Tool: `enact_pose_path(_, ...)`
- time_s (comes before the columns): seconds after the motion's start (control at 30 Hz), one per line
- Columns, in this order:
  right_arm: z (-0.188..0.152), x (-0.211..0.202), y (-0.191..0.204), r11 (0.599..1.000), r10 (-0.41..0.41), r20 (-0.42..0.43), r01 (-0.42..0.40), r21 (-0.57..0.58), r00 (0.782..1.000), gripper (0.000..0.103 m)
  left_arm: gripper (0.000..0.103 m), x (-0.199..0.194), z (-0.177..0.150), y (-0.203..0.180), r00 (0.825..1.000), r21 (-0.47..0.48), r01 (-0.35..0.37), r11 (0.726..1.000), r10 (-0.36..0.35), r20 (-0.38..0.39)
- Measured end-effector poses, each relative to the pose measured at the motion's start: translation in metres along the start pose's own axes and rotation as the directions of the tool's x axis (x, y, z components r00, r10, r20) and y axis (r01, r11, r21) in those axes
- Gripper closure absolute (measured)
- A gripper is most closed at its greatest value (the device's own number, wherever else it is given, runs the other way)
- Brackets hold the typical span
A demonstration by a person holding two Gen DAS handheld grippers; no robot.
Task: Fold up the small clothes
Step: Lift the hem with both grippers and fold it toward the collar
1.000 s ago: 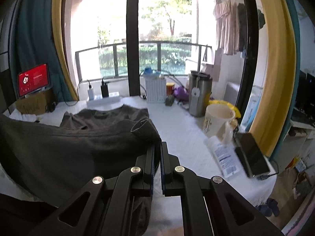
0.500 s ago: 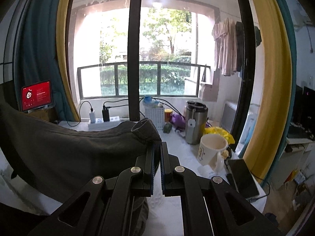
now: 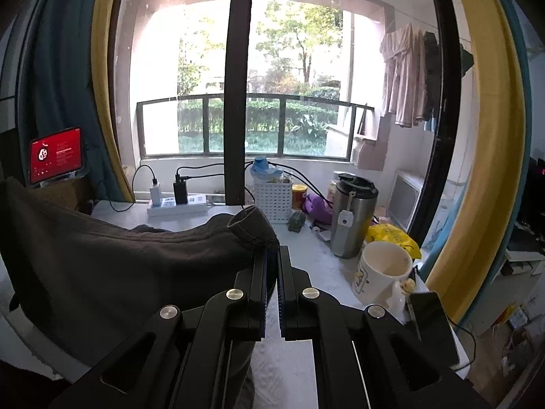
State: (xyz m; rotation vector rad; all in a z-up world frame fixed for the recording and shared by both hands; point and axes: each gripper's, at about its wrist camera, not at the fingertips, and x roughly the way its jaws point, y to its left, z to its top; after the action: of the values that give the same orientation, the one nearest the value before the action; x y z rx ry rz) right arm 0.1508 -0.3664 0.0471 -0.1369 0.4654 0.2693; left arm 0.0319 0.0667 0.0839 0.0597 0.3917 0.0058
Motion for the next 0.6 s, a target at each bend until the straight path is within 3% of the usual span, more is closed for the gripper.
enact_pose_path(0.6,0.043,0.092,-0.004,1.0,0.009,-0.05,-0.01,-0.023,0.999,0.098,0.097,0.079,0.018,0.024,0.996,-0.04,0.01,0.999,-0.014,-0.088)
